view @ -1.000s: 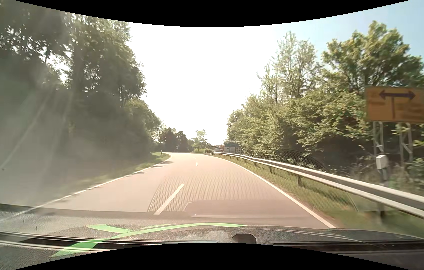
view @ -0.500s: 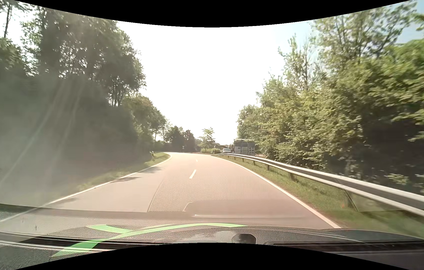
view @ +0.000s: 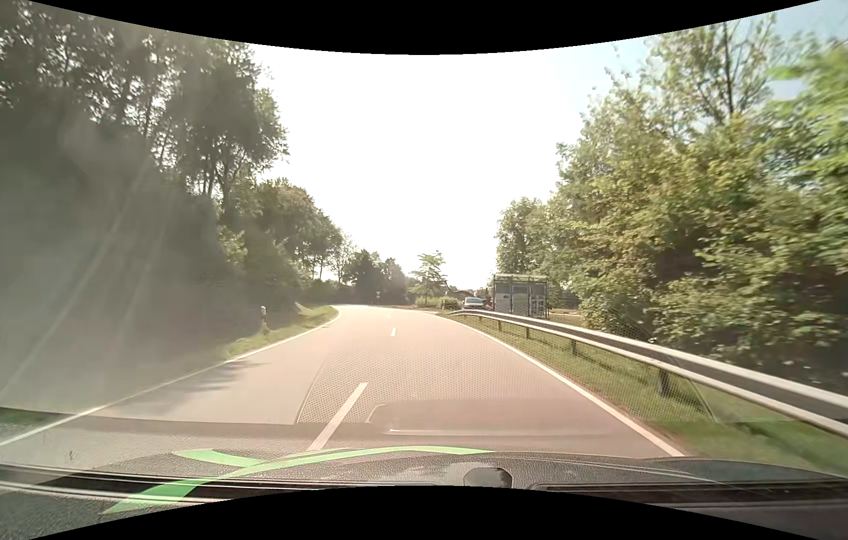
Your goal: Follow the waypoints while adhering to traffic rules and regulations
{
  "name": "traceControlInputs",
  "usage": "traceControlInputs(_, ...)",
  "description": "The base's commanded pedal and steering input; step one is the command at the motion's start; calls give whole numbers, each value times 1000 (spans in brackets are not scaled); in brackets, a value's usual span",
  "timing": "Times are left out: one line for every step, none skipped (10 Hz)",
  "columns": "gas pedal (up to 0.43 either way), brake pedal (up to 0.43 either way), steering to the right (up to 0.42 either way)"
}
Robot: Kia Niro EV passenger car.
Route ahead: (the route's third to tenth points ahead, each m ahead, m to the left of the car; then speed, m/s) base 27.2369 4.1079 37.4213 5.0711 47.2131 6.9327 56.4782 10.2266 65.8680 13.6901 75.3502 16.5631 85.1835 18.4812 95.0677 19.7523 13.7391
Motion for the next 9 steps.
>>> traceControlInputs(169,0,-28)
traceControlInputs(150,0,-28)
traceControlInputs(138,0,-28)
traceControlInputs(110,0,-28)
traceControlInputs(79,0,-29)
traceControlInputs(79,0,-29)
traceControlInputs(20,0,-28)
traceControlInputs(0,0,-28)
traceControlInputs(0,0,-29)
